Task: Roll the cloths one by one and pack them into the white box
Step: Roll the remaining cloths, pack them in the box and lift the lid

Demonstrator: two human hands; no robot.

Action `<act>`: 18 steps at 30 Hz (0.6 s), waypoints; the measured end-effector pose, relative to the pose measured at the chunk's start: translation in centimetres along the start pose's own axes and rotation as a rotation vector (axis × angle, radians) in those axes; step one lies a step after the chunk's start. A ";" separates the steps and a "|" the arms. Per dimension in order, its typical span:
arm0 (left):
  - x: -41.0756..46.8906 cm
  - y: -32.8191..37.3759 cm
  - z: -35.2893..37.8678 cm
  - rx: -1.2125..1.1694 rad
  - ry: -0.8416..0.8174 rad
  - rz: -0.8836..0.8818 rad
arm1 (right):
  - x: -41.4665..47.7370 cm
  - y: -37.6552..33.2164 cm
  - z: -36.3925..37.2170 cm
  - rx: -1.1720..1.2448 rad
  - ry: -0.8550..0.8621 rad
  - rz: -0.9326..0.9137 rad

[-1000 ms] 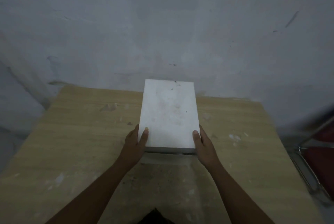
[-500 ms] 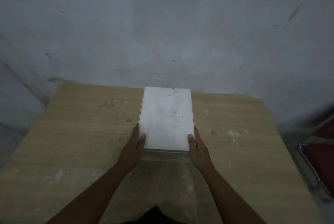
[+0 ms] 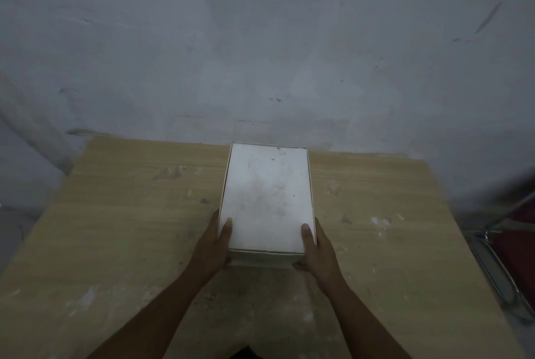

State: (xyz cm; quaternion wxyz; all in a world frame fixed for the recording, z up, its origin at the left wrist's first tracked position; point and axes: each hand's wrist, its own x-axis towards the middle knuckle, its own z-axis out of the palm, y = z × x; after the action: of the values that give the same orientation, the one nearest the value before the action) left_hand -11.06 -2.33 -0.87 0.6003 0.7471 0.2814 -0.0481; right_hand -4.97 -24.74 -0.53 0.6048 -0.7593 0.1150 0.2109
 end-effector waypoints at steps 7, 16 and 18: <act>4.2 2.9 -0.3 -0.050 0.007 -0.044 | 3.7 -3.4 0.5 -0.016 0.002 -0.018; 8.9 5.1 -0.6 -0.030 -0.025 -0.060 | 7.8 -5.6 1.5 -0.041 -0.001 -0.035; 9.3 4.8 -0.5 -0.031 -0.024 -0.060 | 8.2 -5.6 1.6 -0.062 0.007 -0.038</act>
State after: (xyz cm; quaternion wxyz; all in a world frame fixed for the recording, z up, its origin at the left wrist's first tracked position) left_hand -1.13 0.93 -0.31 0.6135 0.7283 0.2971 -0.0707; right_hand 4.45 -21.18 0.31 0.5844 -0.7805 0.0963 0.2000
